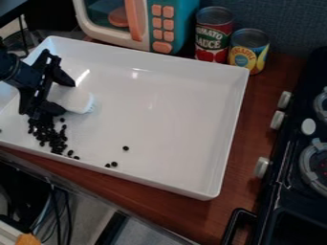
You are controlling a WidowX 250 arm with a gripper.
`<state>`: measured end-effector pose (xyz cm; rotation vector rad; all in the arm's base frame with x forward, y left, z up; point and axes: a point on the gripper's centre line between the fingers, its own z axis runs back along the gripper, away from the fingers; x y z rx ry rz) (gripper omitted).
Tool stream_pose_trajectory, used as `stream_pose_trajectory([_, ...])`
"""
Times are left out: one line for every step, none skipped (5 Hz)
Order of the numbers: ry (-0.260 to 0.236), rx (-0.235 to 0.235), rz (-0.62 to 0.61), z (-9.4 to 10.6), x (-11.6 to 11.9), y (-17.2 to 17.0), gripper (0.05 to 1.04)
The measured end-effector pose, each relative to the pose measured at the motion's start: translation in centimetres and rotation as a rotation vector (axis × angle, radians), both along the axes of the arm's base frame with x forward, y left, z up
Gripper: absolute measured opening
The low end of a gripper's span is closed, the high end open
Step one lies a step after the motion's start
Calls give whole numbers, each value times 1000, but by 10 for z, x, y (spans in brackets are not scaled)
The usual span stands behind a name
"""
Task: Sweep into pile
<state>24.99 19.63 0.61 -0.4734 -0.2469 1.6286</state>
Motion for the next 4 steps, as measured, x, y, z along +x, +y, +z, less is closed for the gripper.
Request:
stream_pose_trajectory([6, -5, 28, 0, -10, -1, 708])
stream_pose_trajectory([0, -16, 66, 4, -10, -4, 708])
stream_pose_trajectory([-9, -43, 73, 10, 10, -20, 708])
stream_pose_trajectory([-25, -50, 67, 16, 47, -41, 708])
